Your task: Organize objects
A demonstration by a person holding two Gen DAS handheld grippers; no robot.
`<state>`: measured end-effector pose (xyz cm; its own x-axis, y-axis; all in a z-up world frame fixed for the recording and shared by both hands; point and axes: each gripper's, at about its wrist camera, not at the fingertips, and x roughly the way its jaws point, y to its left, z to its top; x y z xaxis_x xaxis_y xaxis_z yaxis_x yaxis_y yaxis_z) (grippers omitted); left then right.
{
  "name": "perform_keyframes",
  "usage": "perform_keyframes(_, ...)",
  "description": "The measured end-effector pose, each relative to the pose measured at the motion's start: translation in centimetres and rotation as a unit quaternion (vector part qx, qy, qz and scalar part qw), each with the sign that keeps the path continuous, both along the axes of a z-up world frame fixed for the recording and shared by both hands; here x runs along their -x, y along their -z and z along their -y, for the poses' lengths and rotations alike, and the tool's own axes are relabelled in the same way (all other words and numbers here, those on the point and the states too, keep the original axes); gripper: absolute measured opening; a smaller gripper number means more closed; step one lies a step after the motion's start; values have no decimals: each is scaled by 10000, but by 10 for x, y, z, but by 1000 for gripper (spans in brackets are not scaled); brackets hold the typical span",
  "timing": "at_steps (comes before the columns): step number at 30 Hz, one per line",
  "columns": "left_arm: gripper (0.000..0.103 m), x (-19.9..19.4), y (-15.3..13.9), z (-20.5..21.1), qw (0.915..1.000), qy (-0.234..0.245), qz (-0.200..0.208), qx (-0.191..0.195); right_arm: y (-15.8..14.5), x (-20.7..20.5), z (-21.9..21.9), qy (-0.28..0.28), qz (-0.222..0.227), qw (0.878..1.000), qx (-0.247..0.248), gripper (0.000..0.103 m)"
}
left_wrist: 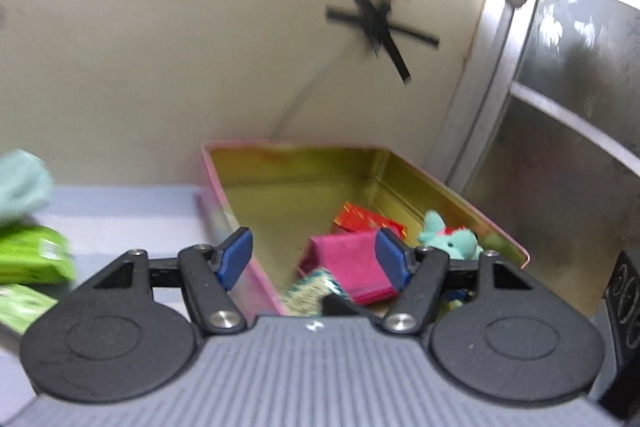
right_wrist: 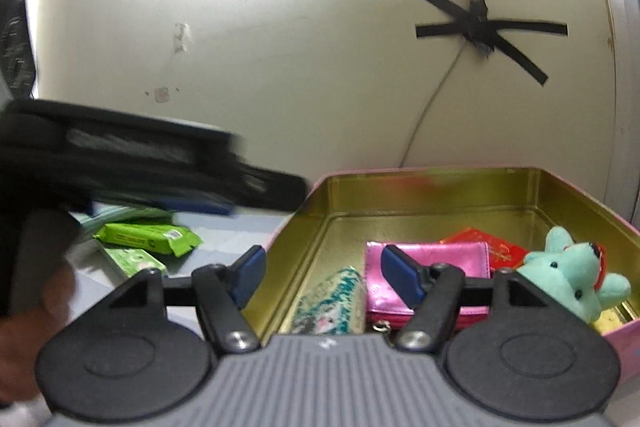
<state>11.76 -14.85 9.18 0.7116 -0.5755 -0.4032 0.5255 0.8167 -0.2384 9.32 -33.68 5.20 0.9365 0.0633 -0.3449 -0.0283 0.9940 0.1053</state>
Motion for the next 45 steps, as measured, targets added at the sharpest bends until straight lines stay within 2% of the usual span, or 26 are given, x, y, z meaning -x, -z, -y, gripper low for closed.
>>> perform_keyframes(4,78,27,-8,-56,9982,-498,326,-13,-11,14,-15,-77,172,9998,44,68)
perform_keyframes(7,78,41,7,-100,9937,-1011,358,-321,-18,26,-28,-197,395,9990,-81,73)
perform_keyframes(9,78,43,21,-126,9899,-1307,191,-511,-19,31,-36,-283,577,9977,-209,99)
perform_keyframes(10,78,44,30,-141,9873,-1471,64,-588,-19,34,-42,-307,687,9967,-293,102)
perform_keyframes(14,78,44,58,-189,9751,-2074,-319,-709,-15,27,-73,-593,466,9971,-126,102)
perform_keyframes(19,78,41,69,-233,9620,-2650,-510,-423,-17,12,-117,-1146,250,9928,234,102)
perform_keyframes(23,78,38,78,-259,9553,-2836,-817,175,-18,-22,-140,-1530,-269,9879,-19,102)
perform_keyframes(28,79,42,79,-276,9480,-2948,-955,731,-21,-93,-147,-1376,-959,9837,-648,102)
perform_keyframes(33,80,40,82,-279,9470,-2901,-1051,889,-16,-182,-144,-1009,-1580,9695,-1576,102)
perform_keyframes(38,82,38,83,-283,9468,-2847,-1111,1008,3,-246,-149,-727,-1981,9579,-1947,102)
perform_keyframes(40,83,37,83,-284,9460,-2902,-1093,941,12,-262,-150,-742,-2112,9507,-2145,97)
perform_keyframes(41,86,37,82,-284,9452,-2952,-1069,898,16,-268,-151,-757,-2186,9470,-2229,89)
perform_keyframes(42,86,38,82,-285,9438,-3013,-1042,871,19,-271,-152,-805,-2260,9431,-2304,70)
perform_keyframes(43,86,38,81,-286,9423,-3076,-1008,854,21,-272,-153,-890,-2309,9401,-2345,59)
perform_keyframes(45,86,40,79,-289,9392,-3195,-935,838,20,-264,-156,-989,-2234,9423,-2290,48)
